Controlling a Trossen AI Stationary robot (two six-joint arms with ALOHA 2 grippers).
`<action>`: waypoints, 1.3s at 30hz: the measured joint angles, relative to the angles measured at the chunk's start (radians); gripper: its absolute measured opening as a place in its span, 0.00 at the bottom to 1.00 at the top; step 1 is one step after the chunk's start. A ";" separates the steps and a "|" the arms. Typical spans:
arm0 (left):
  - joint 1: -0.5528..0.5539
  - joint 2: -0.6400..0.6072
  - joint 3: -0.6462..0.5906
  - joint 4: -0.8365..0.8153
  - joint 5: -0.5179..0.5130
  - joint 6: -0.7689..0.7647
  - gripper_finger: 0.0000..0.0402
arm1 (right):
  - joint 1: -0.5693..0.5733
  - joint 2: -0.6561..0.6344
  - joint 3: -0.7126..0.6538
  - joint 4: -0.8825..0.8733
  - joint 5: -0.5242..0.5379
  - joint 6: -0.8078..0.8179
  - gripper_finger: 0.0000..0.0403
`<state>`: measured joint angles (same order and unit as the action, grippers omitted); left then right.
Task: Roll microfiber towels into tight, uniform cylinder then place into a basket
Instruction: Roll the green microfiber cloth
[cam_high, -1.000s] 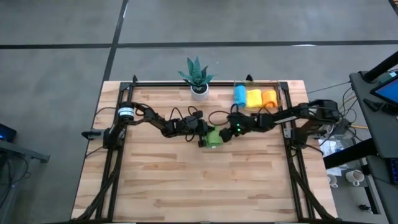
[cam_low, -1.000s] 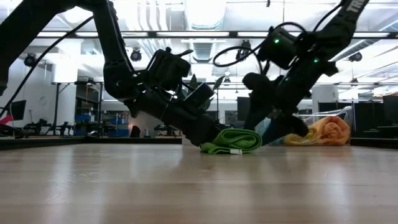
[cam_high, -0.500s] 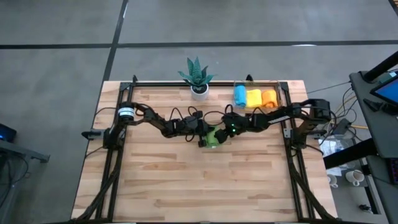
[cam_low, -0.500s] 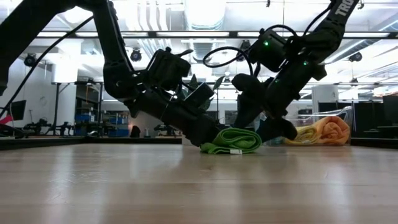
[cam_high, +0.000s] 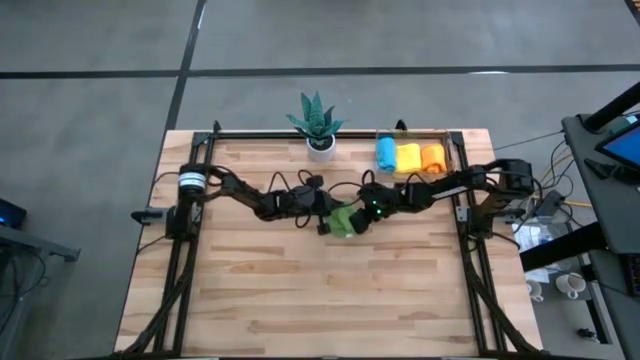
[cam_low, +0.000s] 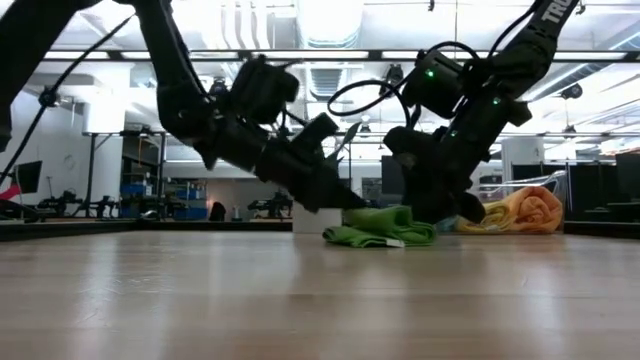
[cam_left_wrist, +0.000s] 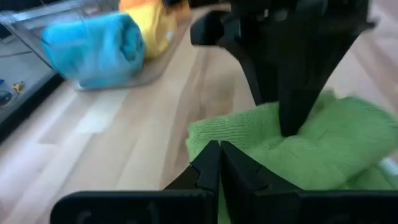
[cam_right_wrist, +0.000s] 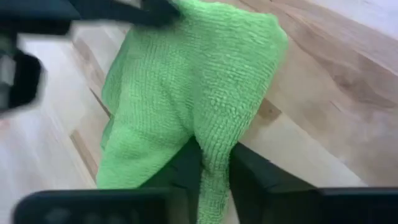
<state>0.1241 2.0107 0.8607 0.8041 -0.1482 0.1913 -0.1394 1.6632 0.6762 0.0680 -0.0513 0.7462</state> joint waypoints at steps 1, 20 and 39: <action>-0.002 -0.017 -0.006 -0.001 0.000 0.000 0.00 | 0.000 -0.006 0.000 -0.016 0.000 -0.015 0.16; -0.030 -0.046 0.003 0.029 0.041 -0.160 0.00 | 0.004 -0.167 0.164 -0.783 0.229 -0.065 0.03; -0.055 0.279 0.342 0.078 -0.006 -0.159 0.00 | 0.015 -0.129 0.198 -0.771 0.229 -0.078 0.03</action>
<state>0.0695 2.2893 1.2022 0.8819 -0.1544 0.0320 -0.1246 1.5337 0.8745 -0.7029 0.1776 0.6683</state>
